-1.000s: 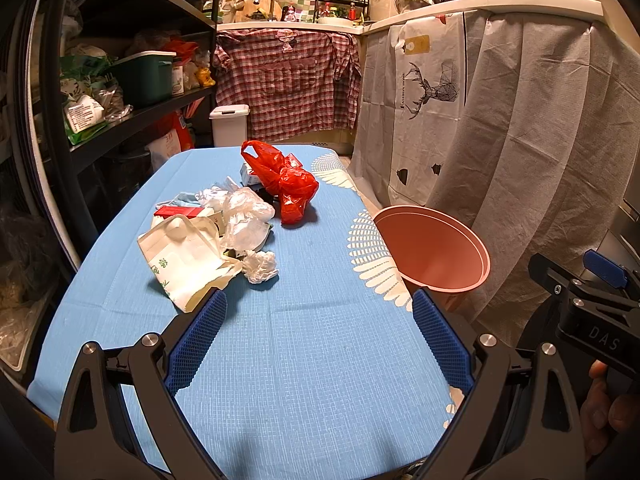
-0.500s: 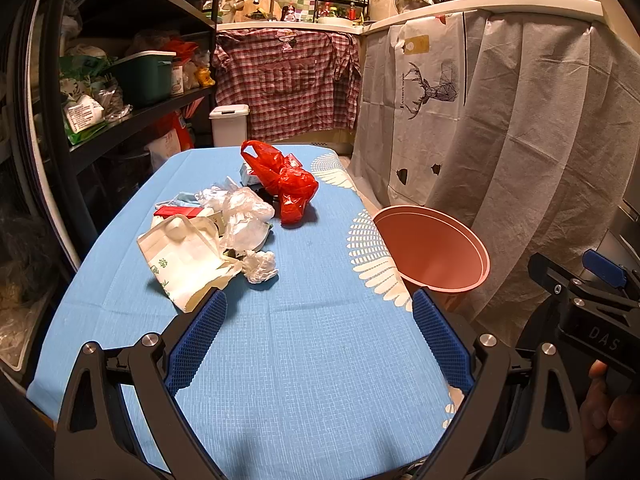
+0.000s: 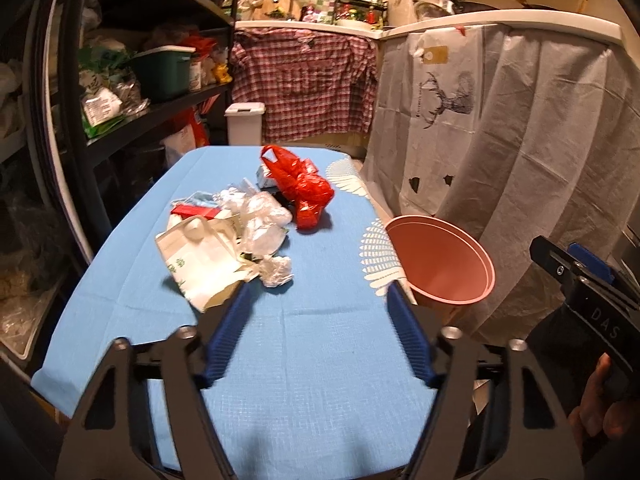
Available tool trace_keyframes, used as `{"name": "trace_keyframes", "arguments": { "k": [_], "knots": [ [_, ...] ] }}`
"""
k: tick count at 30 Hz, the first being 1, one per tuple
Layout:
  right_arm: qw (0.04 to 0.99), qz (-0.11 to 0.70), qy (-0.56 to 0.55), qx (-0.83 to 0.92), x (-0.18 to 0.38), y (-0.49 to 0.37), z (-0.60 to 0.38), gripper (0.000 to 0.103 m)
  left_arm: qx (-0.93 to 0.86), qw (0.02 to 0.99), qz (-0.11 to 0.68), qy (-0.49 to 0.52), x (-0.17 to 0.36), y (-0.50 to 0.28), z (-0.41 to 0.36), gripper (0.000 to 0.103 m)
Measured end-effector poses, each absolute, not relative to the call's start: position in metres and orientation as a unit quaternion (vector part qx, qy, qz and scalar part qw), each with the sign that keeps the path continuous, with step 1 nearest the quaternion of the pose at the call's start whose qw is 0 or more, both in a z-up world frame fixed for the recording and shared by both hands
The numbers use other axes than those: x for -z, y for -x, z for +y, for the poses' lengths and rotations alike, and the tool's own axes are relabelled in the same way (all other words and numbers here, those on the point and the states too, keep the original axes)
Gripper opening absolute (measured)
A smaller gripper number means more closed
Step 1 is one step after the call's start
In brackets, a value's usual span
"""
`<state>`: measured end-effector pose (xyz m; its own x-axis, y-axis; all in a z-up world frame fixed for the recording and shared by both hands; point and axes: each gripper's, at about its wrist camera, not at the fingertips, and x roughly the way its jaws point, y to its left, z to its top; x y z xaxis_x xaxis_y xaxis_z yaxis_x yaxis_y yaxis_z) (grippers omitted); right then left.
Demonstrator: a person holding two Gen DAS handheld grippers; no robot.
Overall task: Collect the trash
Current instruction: 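Reach the right gripper to the red plastic bag and close on it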
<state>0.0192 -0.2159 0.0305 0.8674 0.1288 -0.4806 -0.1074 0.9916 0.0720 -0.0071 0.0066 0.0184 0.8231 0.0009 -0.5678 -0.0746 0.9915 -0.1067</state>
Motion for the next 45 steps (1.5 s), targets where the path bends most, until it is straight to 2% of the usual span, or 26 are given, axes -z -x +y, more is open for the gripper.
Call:
{"name": "trace_keyframes", "arguments": {
  "k": [1, 4, 7, 14, 20, 22, 24, 35, 38, 45],
  "knots": [
    [0.964, 0.257, -0.020, -0.069, -0.031, -0.023, -0.213, 0.055, -0.023, 0.952, 0.298, 0.063, -0.020, 0.007, 0.009, 0.055],
    [0.959, 0.270, -0.022, -0.087, -0.032, -0.033, -0.203, 0.044, -0.031, 0.954, 0.292, 0.062, -0.025, 0.005, 0.015, 0.048],
    [0.956, 0.271, -0.028, -0.107, -0.035, -0.040, -0.195, 0.043, -0.036, 0.954, 0.291, 0.065, -0.032, 0.001, 0.023, 0.038],
    [0.952, 0.258, -0.027, -0.160, -0.050, -0.070, -0.166, 0.042, -0.040, 0.956, 0.285, 0.060, -0.049, -0.018, 0.042, 0.029],
    [0.946, 0.259, -0.030, -0.190, -0.058, -0.113, -0.144, 0.028, -0.027, 0.957, 0.288, 0.037, -0.055, -0.048, 0.054, 0.026],
    [0.942, 0.264, -0.034, -0.205, -0.059, -0.130, -0.138, 0.020, -0.026, 0.956, 0.290, 0.035, -0.059, -0.061, 0.063, 0.022],
    [0.940, 0.264, -0.033, -0.216, -0.060, -0.144, -0.131, 0.017, -0.028, 0.956, 0.289, 0.033, -0.062, -0.073, 0.078, 0.021],
    [0.919, 0.296, -0.033, -0.257, -0.018, -0.227, -0.084, 0.020, -0.026, 0.943, 0.330, 0.025, -0.038, -0.141, 0.173, 0.019],
    [0.913, 0.318, -0.036, -0.252, 0.005, -0.241, -0.077, 0.025, -0.034, 0.938, 0.341, 0.047, -0.021, -0.144, 0.194, 0.019],
    [0.893, 0.370, -0.043, -0.251, 0.042, -0.269, -0.060, 0.045, -0.042, 0.911, 0.395, 0.113, 0.021, -0.157, 0.220, 0.020]
  ]
}}
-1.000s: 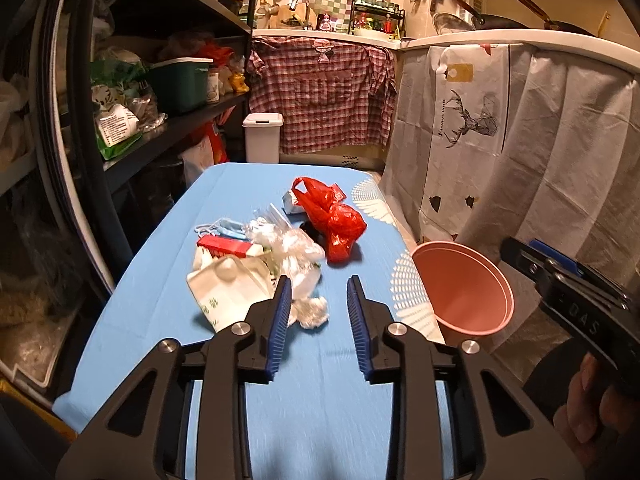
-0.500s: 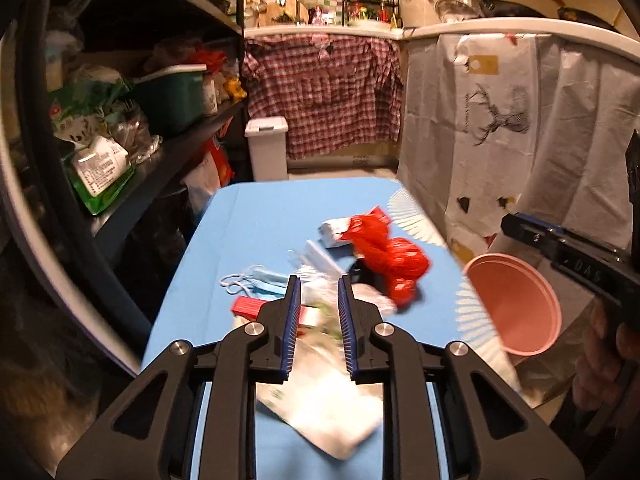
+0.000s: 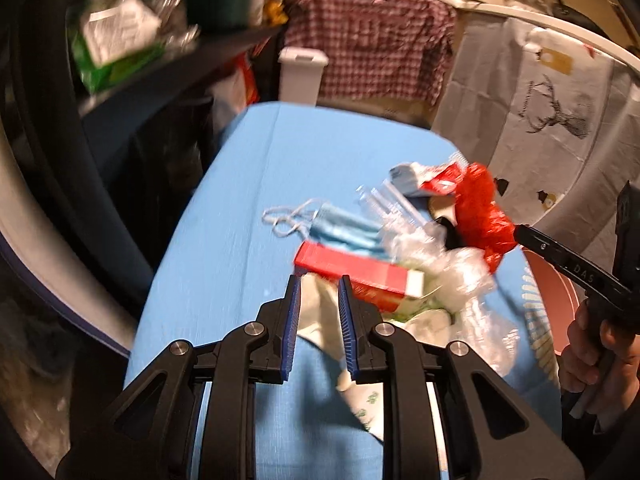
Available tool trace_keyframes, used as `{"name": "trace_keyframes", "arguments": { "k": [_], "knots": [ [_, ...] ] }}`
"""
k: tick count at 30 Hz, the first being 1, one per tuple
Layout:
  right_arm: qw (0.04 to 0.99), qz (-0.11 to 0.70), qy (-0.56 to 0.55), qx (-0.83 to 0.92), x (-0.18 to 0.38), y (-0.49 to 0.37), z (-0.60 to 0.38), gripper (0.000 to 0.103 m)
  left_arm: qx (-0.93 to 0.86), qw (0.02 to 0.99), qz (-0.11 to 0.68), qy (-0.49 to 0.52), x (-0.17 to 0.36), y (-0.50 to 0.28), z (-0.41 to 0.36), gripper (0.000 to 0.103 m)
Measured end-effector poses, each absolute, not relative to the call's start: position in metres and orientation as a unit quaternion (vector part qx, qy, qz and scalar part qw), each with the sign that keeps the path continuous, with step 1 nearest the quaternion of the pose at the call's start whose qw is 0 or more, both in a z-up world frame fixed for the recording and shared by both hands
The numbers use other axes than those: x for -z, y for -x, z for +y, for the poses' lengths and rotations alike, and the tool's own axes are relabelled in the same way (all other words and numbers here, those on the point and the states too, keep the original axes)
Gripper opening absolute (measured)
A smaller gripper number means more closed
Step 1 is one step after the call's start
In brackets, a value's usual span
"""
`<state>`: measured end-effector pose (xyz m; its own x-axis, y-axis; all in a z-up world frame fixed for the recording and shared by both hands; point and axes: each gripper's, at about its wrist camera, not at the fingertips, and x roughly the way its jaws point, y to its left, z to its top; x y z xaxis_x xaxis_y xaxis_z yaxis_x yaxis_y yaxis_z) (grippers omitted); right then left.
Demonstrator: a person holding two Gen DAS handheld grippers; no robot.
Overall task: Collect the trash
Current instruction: 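Reach the right gripper to the red plastic bag and close on it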
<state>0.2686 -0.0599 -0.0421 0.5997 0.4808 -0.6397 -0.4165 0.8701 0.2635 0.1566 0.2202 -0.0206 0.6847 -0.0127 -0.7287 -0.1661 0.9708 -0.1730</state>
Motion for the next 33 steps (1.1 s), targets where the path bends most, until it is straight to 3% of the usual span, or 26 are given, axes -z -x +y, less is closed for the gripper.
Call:
{"name": "trace_keyframes", "arguments": {
  "k": [4, 20, 26, 30, 33],
  "knots": [
    [0.887, 0.384, -0.042, -0.253, 0.052, -0.276, -0.054, 0.049, -0.036, 0.899, 0.412, 0.142, 0.037, -0.164, 0.229, 0.034],
    [0.887, 0.406, -0.037, -0.216, 0.070, -0.287, -0.057, 0.050, -0.003, 0.882, 0.454, 0.128, 0.057, -0.177, 0.214, 0.035],
    [0.876, 0.432, -0.030, -0.212, 0.081, -0.292, -0.056, 0.048, 0.006, 0.880, 0.459, 0.127, 0.056, -0.176, 0.212, 0.019],
    [0.872, 0.439, -0.033, -0.211, 0.085, -0.293, -0.056, 0.031, 0.012, 0.883, 0.454, 0.120, 0.054, -0.177, 0.211, 0.012],
    [0.876, 0.433, -0.029, -0.213, 0.082, -0.289, -0.056, 0.027, 0.016, 0.885, 0.450, 0.121, 0.050, -0.177, 0.211, 0.008]
  ]
}}
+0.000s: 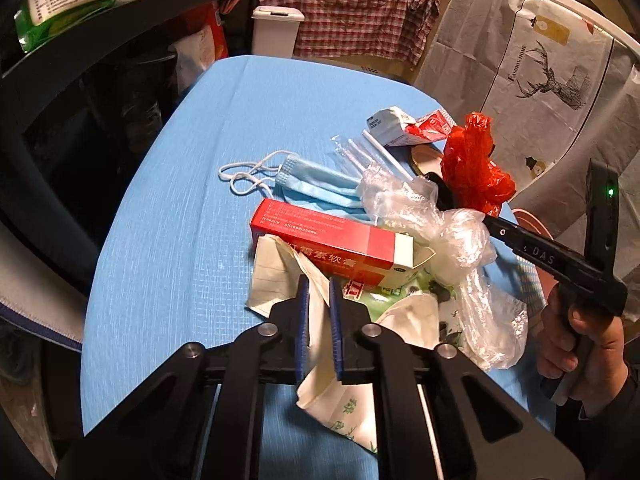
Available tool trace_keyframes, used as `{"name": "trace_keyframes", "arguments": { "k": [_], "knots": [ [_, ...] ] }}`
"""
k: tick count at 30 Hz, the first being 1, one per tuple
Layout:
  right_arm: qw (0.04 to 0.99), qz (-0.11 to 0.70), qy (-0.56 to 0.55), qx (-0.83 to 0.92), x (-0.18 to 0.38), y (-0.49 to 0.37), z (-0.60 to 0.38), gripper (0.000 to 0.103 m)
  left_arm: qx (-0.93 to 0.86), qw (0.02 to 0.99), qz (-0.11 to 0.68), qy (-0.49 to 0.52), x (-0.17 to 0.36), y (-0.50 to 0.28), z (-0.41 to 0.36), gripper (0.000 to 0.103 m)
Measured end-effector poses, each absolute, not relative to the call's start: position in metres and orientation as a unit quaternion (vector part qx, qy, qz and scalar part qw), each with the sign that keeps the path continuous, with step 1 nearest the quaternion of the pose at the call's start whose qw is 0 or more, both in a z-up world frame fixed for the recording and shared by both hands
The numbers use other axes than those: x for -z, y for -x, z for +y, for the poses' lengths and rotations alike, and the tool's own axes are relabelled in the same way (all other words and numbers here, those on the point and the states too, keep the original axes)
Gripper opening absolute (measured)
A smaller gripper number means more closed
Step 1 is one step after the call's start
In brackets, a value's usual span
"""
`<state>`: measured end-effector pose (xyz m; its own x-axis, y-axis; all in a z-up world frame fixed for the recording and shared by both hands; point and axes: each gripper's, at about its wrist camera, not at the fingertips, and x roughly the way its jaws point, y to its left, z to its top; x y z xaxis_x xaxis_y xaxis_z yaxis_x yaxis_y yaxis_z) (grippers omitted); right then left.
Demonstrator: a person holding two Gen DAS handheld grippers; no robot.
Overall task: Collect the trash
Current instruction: 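Reach the right gripper to the red plastic bag and close on it, then carry the red bag over the pink bin and open the right gripper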
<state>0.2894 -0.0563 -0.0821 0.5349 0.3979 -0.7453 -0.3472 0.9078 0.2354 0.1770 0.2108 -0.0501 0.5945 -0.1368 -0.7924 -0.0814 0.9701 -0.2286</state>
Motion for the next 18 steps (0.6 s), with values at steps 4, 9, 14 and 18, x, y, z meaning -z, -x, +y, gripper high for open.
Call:
{"name": "trace_keyframes", "arguments": {
  "k": [4, 9, 14, 18],
  "knots": [
    [0.879, 0.424, -0.029, -0.215, 0.076, -0.283, -0.057, 0.021, 0.016, 0.891, 0.439, 0.111, 0.042, -0.175, 0.206, 0.005],
    [0.884, 0.411, -0.024, -0.220, 0.065, -0.272, -0.056, 0.018, 0.008, 0.899, 0.426, 0.100, 0.032, -0.170, 0.205, 0.005],
    [0.889, 0.399, -0.016, -0.223, 0.050, -0.261, -0.057, 0.017, -0.002, 0.909, 0.405, 0.098, 0.017, -0.164, 0.205, 0.005],
    [0.891, 0.394, -0.017, -0.224, 0.034, -0.249, -0.059, 0.017, -0.009, 0.919, 0.385, 0.090, 0.002, -0.161, 0.199, 0.004]
  ]
}}
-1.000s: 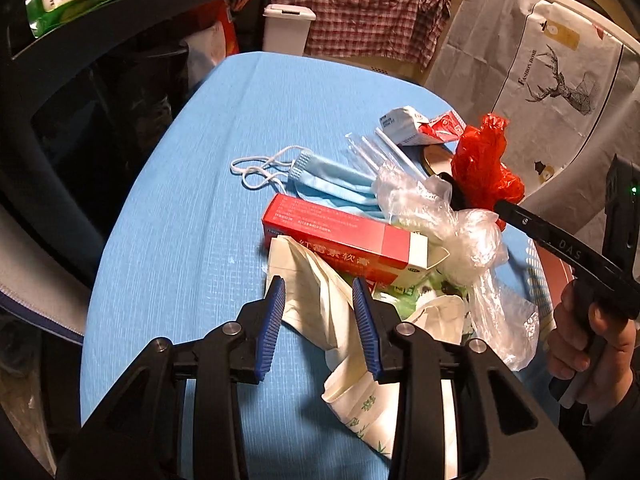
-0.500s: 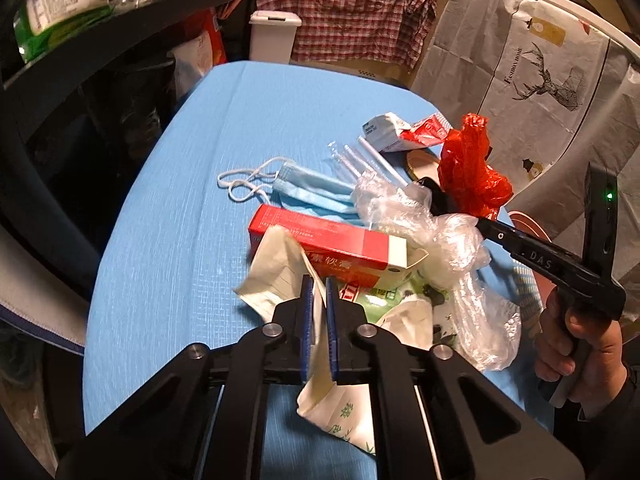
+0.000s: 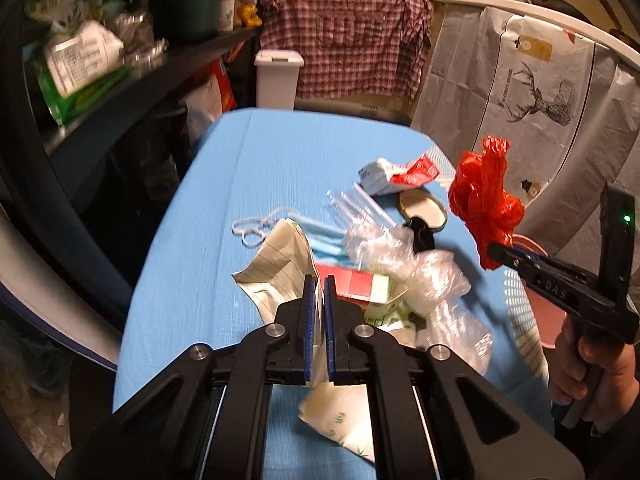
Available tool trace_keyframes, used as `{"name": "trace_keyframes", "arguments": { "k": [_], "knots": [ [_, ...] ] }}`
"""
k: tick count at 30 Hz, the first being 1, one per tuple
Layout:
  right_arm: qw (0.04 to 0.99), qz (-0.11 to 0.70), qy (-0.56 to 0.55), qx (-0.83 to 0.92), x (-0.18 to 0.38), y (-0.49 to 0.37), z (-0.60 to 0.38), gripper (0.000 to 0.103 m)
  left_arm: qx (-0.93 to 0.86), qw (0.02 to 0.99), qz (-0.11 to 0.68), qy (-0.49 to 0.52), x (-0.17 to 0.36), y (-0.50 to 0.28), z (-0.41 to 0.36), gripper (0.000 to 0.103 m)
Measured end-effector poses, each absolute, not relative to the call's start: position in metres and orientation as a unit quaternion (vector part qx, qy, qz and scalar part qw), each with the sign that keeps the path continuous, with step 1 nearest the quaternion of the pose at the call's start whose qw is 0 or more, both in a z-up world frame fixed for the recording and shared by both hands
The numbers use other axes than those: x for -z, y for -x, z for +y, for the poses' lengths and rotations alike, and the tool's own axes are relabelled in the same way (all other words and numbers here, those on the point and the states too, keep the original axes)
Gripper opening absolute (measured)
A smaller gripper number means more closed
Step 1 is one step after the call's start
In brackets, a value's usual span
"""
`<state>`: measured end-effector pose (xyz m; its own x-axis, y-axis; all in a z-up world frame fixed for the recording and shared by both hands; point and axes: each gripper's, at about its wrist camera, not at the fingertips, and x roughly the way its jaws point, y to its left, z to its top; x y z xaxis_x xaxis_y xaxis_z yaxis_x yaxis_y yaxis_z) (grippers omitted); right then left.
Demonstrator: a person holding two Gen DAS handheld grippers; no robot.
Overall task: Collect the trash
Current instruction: 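Carry the red bag over the pink bin and open the right gripper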
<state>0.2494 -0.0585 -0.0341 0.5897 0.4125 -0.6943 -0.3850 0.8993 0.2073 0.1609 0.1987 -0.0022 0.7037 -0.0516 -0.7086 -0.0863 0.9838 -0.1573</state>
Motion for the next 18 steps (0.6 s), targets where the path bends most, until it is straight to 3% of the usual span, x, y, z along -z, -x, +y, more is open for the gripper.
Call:
{"name": "trace_keyframes", "arguments": {
  "k": [8, 18],
  "knots": [
    [0.902, 0.382, -0.027, -0.200, 0.000, -0.221, -0.074, 0.017, 0.008, 0.934, 0.349, 0.078, -0.025, -0.171, 0.171, 0.004],
    [0.909, 0.389, -0.067, -0.136, -0.019, -0.197, -0.124, 0.017, 0.026, 0.927, 0.363, 0.089, -0.032, -0.196, 0.133, 0.004]
  ]
}}
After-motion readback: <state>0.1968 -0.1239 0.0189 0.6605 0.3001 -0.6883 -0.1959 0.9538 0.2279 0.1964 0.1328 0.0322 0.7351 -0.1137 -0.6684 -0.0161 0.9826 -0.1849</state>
